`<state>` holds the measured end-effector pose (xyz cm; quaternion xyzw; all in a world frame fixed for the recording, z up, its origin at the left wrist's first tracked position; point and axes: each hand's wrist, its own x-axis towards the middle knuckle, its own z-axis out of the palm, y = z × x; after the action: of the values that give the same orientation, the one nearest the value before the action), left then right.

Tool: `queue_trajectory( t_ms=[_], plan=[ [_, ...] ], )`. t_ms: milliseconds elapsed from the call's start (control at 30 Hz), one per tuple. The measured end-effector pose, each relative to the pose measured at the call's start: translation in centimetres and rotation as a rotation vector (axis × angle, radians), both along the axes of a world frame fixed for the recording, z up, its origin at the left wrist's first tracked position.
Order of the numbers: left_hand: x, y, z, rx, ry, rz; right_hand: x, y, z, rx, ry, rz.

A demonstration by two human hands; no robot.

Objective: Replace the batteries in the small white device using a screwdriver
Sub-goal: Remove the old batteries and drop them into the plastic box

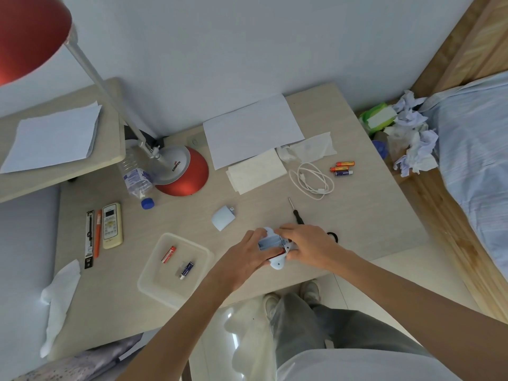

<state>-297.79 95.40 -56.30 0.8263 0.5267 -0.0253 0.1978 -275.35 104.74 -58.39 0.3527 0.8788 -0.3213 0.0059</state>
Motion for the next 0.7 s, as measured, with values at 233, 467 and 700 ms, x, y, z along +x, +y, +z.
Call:
queue_trajectory(
  t_ms=[233, 467, 700],
  plan=[
    [-0.2, 0.5, -0.4, 0.000, -0.005, -0.024, 0.0, 0.2, 0.3, -0.007, -0.006, 0.011],
    [-0.4, 0.5, -0.9, -0.009, -0.013, -0.034, 0.0, 0.1, 0.4, 0.002, -0.007, 0.020],
    [-0.5, 0.6, -1.3, -0.006, -0.002, -0.058, -0.1, 0.1, 0.6, 0.017, -0.017, 0.036]
  ],
)
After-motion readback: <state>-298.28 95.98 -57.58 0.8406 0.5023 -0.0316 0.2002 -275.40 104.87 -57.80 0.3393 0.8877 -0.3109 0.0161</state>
